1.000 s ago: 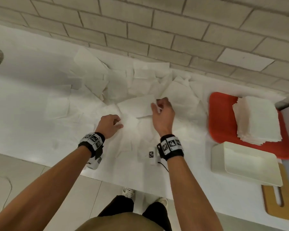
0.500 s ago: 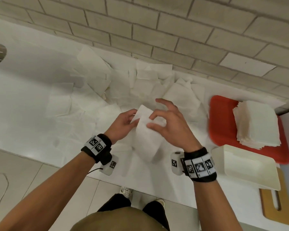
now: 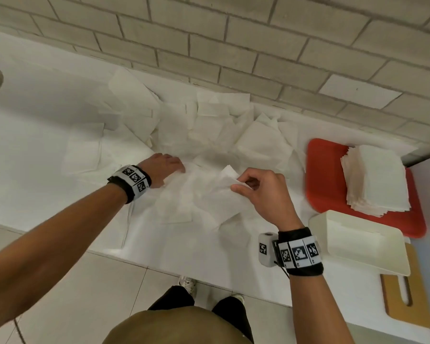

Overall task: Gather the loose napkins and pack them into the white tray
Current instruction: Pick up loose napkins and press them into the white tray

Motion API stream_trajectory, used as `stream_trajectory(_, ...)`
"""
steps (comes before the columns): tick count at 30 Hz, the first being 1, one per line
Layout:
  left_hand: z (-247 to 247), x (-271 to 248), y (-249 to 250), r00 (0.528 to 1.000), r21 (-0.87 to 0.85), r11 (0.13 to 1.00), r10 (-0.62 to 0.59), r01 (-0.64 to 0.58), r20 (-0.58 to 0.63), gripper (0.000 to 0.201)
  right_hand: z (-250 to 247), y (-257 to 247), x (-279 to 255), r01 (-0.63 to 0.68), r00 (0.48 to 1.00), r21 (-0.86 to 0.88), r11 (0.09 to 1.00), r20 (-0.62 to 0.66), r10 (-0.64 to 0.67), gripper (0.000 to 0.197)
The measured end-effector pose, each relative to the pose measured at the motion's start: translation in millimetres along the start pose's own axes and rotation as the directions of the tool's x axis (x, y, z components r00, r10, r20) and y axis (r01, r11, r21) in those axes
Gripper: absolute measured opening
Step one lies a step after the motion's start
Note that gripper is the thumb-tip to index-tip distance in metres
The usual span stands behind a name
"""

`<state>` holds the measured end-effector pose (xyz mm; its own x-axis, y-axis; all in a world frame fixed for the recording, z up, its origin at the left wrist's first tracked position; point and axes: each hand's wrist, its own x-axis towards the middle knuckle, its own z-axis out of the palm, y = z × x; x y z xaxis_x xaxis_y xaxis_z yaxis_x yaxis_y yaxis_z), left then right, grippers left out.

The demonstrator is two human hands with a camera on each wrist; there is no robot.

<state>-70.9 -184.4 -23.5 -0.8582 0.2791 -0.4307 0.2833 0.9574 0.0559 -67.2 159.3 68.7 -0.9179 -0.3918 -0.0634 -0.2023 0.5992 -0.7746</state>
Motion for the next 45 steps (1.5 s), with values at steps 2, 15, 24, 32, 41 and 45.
stream_trajectory(2, -1.8, 4.0, -1.3, 0.999, 0.113, 0.994, -0.014, 0.010, 0.040, 0.067, -5.6, 2.9, -7.5, -0.004, 1.000, -0.004, 1.000, -0.020, 0.004, 0.016)
stream_trajectory(15, -40.2, -4.3, 45.3, 0.943, -0.295, 0.955, -0.111, 0.014, -0.314, 0.044, -106.2, 26.8, -89.2, -0.014, 0.880, 0.018, 1.000, -0.474, 0.021, 0.022)
stream_trajectory(24, -74.2, -5.7, 180.6, 0.926, -0.745, 0.601, -0.026, -0.288, -0.378, 0.031, -196.4, 183.4, -158.8, -0.431, 0.697, 0.051, 0.901, -0.615, 0.369, 0.023)
stream_trajectory(32, -80.8, -11.3, 313.5, 0.927, -0.930, 0.239, -0.186, -0.278, -0.325, 0.021, -190.0, 249.8, -167.6, -0.616, 0.718, -0.193, 0.764, -0.535, 0.445, 0.017)
stream_trajectory(41, -91.9, -12.8, 380.4, 0.920, -0.883, 0.289, -0.022, -0.370, -0.392, 0.008, -195.8, 144.0, -163.8, -0.224, 0.955, 0.409, 0.884, -0.089, 0.283, 0.070)
stream_trajectory(45, -101.2, -9.9, 395.8, 0.922, -0.875, 0.310, 0.020, -0.373, -0.386, 0.011, -187.1, 144.1, -151.4, -0.403, 0.910, 0.672, 0.621, 0.367, 0.194, 0.077)
